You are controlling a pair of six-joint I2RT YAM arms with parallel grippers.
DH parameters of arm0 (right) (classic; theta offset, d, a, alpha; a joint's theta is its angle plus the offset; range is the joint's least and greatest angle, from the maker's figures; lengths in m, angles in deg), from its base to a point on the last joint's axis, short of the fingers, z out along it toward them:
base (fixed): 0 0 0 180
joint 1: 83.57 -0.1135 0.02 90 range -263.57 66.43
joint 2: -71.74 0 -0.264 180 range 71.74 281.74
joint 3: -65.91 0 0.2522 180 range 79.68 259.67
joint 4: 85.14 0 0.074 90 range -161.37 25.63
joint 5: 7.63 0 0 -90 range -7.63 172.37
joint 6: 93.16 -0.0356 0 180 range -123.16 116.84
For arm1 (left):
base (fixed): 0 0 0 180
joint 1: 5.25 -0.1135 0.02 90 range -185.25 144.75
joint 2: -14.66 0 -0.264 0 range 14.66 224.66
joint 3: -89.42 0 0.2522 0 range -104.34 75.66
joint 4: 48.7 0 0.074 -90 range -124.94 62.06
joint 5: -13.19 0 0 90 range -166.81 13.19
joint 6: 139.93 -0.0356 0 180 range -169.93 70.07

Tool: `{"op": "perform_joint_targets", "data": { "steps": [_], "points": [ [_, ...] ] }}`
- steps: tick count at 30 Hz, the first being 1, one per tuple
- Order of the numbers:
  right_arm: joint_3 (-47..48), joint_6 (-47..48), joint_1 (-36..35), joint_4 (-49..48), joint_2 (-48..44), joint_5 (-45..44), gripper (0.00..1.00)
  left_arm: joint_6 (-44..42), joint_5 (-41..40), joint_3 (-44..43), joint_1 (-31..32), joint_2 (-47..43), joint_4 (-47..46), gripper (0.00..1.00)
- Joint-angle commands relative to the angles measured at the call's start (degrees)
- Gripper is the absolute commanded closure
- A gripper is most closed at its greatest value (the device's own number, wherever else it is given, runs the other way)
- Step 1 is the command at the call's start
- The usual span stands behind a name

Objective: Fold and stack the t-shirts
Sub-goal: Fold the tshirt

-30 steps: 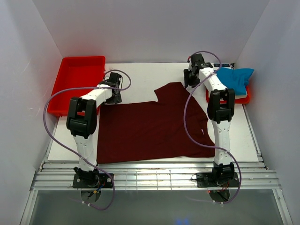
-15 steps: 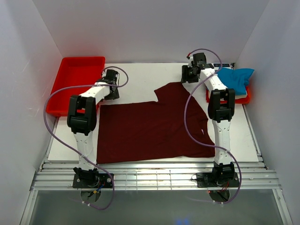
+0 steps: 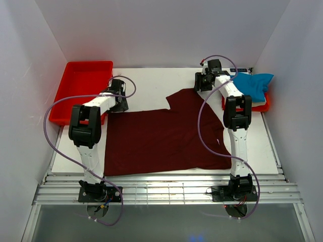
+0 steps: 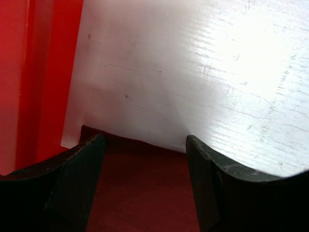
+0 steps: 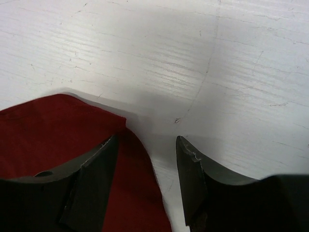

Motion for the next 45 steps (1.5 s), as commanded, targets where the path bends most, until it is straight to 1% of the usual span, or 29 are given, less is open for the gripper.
{"op": "perform_joint_targets", "data": {
  "steps": [1,5,10,20,22,23,24,25,26,28,29,30,31,33,36,37,38,39,41,42,45],
  "points": [
    [-1.3,0.3,-0.4,1.5,1.7,2.1,0.43,-0.2,-0.8,2.1,-1.0,-3.2,0.5,0.22],
    [-0.9,0.2,-0.9,1.0,1.3,3.7,0.45,0.6,-1.2,4.0,-1.9,-4.1,-0.2,0.22],
    [-0.4,0.1,-2.2,1.1,1.1,4.2,0.5,1.1,-0.4,5.6,-3.4,-3.6,-0.5,0.25],
    [-0.5,0.5,-3.0,1.2,0.9,4.9,0.51,0.5,-0.3,4.7,-3.6,-4.5,-1.6,0.25],
    [-0.4,0.4,-3.1,1.1,1.1,4.9,0.52,0.2,-0.3,4.3,-3.6,-3.6,-1.5,0.25],
    [-0.4,0.4,-3.2,1.3,1.3,4.9,0.53,0.1,-0.3,4.0,-3.7,-3.0,-1.4,0.26],
    [-0.3,0.3,-3.2,1.4,1.6,4.7,0.58,0.1,-0.3,3.8,-3.7,-2.4,-1.2,0.28],
    [-0.2,0.3,-3.2,1.6,1.9,4.9,0.6,0.4,-0.3,3.5,-3.7,-1.5,-0.8,0.29],
    [-0.3,0.3,-3.3,1.8,2.1,5.0,0.63,0.5,-0.3,3.4,-3.6,-1.2,-0.6,0.34],
    [-0.5,0.5,-3.4,2.3,2.4,4.7,0.71,0.7,-0.4,3.3,-3.6,-0.4,-0.6,0.41],
    [-0.6,0.5,-3.4,2.4,2.4,4.6,0.74,0.6,-0.5,3.2,-3.6,0.0,-0.6,0.49],
    [-0.7,0.6,-3.5,2.5,2.3,4.6,0.81,0.7,-0.6,3.1,-3.6,0.2,-0.6,0.54],
    [-0.9,0.6,-3.5,2.6,2.1,4.6,0.83,0.6,-0.8,3.0,-3.6,0.5,-0.6,0.57],
    [-1.1,0.7,-3.6,2.6,1.9,4.8,0.83,0.4,-1.2,2.7,-3.7,1.7,-0.7,0.62],
    [-1.4,0.9,-3.5,2.9,1.0,4.6,0.83,0.0,-1.3,2.2,-3.6,3.5,-0.7,0.65],
    [-1.8,1.1,-3.5,3.0,0.8,4.3,0.83,0.1,-1.3,2.2,-3.6,3.8,-0.7,0.69],
    [-1.9,1.2,-3.6,3.1,0.5,3.9,0.83,0.2,-1.3,2.1,-3.7,4.2,-0.6,0.74],
    [-2.1,1.3,-3.5,3.2,0.1,3.3,0.83,0.3,-1.2,2.1,-3.7,4.3,-0.6,0.87],
    [-3.0,1.4,-3.6,3.1,-0.5,2.8,0.84,0.5,-1.0,2.2,-3.6,4.2,-0.7,0.98],
    [-3.2,1.5,-3.5,2.8,-1.0,2.5,0.84,0.6,-0.6,2.4,-3.6,3.9,-0.7,1.0],
    [-2.9,1.2,-3.6,3.1,-0.9,3.1,0.84,0.6,-0.4,2.9,-3.6,3.0,-0.6,1.0]
  ]
}}
